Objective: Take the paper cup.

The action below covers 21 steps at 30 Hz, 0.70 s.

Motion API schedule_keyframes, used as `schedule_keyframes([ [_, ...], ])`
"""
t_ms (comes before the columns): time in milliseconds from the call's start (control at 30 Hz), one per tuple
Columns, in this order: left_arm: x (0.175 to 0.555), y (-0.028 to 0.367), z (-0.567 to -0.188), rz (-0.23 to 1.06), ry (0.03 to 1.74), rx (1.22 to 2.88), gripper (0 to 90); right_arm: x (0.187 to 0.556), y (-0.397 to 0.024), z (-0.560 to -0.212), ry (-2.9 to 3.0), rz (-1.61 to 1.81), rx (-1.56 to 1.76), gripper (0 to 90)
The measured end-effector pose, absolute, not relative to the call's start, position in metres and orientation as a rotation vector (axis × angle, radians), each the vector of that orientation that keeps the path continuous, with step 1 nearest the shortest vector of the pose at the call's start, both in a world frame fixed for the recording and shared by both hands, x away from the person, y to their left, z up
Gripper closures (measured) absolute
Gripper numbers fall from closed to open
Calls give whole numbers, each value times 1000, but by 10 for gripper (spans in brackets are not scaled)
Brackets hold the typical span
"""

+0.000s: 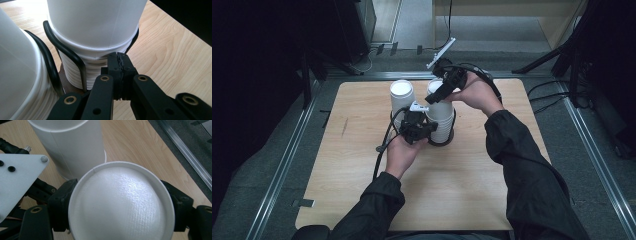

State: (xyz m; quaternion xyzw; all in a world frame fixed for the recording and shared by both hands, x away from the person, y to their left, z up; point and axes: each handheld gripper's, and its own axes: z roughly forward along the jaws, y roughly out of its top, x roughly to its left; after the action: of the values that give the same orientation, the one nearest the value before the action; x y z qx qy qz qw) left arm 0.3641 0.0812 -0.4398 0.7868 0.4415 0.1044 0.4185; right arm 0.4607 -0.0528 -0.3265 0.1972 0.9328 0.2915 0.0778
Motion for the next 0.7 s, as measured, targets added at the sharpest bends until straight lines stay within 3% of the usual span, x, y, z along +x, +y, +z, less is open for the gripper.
schedule_keyframes([
  [700, 365, 84, -438, 250, 1091, 2003, 889, 452, -67, -254, 2735, 964, 618, 251],
])
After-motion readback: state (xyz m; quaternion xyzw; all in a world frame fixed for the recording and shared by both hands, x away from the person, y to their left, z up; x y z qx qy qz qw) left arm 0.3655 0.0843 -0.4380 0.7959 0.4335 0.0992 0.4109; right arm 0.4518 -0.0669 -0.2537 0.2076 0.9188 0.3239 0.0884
